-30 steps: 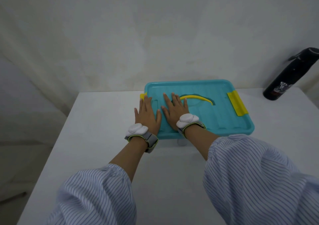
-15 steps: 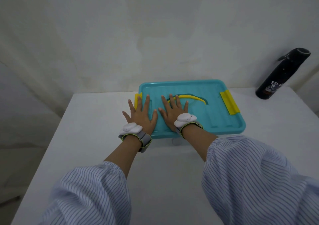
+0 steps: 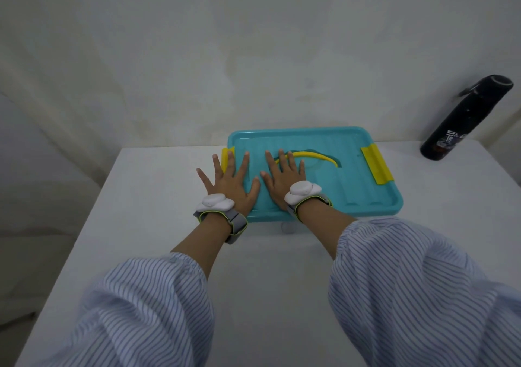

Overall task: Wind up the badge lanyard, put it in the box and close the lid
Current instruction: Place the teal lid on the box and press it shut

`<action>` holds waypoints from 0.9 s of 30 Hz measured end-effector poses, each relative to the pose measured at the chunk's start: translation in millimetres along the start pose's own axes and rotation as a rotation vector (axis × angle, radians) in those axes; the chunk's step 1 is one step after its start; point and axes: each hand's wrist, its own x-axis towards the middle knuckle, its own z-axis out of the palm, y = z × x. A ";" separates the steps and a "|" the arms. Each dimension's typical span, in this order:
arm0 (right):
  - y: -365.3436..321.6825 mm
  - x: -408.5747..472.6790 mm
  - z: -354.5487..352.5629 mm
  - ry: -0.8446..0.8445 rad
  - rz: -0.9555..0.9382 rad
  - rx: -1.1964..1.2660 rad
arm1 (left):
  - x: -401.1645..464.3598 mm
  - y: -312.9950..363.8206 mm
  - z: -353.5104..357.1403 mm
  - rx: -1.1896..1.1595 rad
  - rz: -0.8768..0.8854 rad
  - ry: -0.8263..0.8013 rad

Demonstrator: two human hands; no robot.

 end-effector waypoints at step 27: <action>23.7 -2.3 -8.0 0.049 0.025 0.134 | 0.2 18.0 -6.0 0.050 0.089 -0.065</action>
